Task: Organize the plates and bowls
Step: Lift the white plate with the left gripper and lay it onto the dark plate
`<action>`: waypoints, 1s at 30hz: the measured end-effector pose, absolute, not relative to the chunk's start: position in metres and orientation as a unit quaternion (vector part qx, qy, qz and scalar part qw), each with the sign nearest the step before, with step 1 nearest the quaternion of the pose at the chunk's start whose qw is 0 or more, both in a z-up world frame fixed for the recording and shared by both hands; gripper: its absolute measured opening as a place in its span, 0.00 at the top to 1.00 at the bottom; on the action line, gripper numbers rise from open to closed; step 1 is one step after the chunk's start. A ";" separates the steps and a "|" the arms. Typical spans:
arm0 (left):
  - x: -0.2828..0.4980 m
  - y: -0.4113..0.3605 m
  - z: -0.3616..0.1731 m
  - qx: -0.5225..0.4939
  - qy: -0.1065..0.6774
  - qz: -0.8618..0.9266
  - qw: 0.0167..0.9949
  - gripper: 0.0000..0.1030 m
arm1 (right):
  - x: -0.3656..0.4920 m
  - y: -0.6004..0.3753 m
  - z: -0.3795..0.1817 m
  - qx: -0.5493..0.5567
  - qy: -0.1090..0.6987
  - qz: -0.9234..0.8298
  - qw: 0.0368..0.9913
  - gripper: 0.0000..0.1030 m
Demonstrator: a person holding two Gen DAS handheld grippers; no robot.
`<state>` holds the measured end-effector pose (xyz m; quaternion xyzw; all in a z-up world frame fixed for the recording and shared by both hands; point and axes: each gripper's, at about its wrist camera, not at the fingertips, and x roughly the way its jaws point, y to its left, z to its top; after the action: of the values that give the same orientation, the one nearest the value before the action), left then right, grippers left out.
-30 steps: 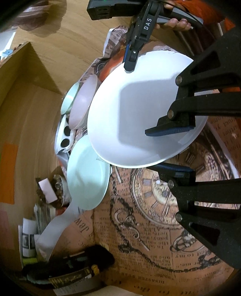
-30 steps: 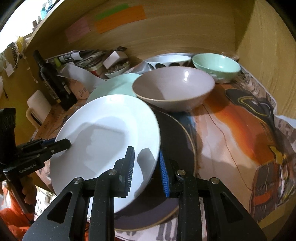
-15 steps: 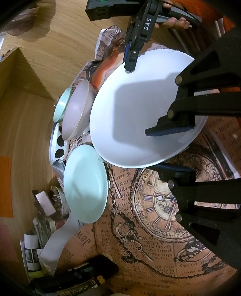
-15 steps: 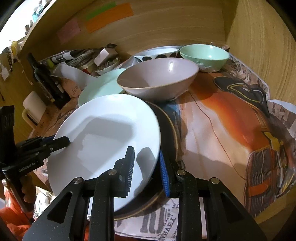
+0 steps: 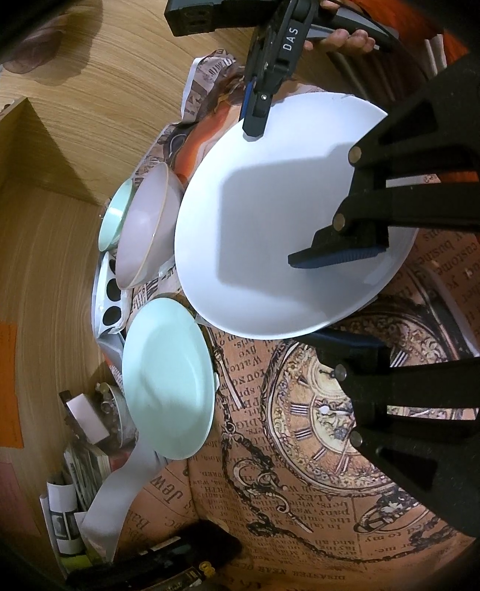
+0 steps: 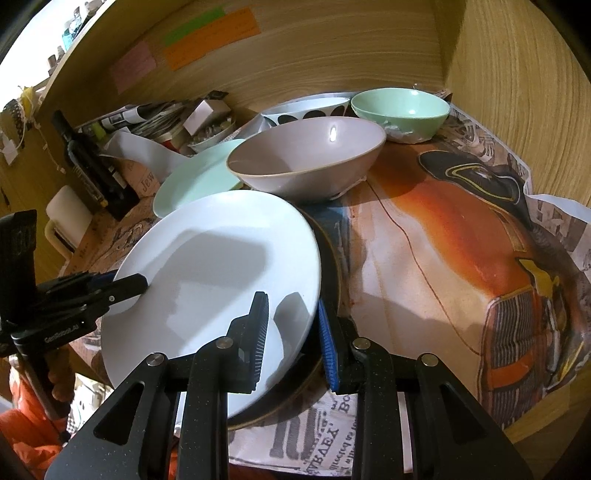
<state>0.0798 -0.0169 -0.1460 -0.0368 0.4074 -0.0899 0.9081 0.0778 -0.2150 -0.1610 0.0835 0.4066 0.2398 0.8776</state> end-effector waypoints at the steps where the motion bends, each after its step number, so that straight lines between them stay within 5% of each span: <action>1: 0.080 -0.017 -0.146 -0.035 0.407 -0.091 0.908 0.68 | 0.077 -0.215 -0.161 0.083 0.406 0.240 0.878 0.76; 30: 0.089 -0.013 -0.155 -0.028 0.392 -0.082 0.916 0.58 | 0.072 -0.213 -0.153 0.035 0.383 0.213 0.898 0.72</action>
<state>0.0892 -0.0133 -0.1546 -0.0282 0.3921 -0.0815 0.9159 0.0721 -0.2130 -0.1527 0.0347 0.3831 0.2127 0.8982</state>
